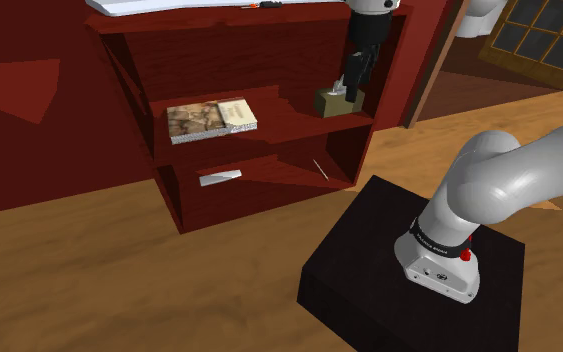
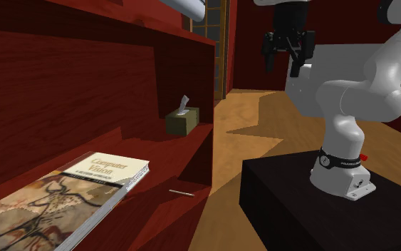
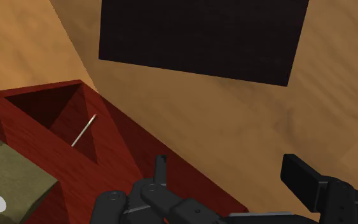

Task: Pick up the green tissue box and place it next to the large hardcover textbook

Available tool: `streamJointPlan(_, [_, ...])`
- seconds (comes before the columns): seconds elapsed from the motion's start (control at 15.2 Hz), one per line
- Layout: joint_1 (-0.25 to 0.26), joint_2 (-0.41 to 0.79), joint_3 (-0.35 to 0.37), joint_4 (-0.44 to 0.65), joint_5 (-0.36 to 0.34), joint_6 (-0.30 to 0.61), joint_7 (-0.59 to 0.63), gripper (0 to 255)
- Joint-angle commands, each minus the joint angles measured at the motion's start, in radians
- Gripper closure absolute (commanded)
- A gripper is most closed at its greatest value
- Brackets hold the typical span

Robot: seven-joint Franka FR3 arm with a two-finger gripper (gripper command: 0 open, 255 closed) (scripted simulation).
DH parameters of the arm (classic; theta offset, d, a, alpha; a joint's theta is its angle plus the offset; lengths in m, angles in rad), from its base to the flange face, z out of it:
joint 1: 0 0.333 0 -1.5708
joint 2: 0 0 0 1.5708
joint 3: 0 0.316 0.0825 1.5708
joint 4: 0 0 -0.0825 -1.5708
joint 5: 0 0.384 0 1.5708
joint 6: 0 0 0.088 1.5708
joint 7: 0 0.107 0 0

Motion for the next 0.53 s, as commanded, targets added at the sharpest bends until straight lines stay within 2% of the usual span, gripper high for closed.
streamJointPlan(0.0, [0.000,0.000,0.000,0.000,0.000,0.000,0.000,0])
streamJointPlan(0.46, [-0.033,0.033,-0.099,-0.097,-0.180,0.148,-0.202,0])
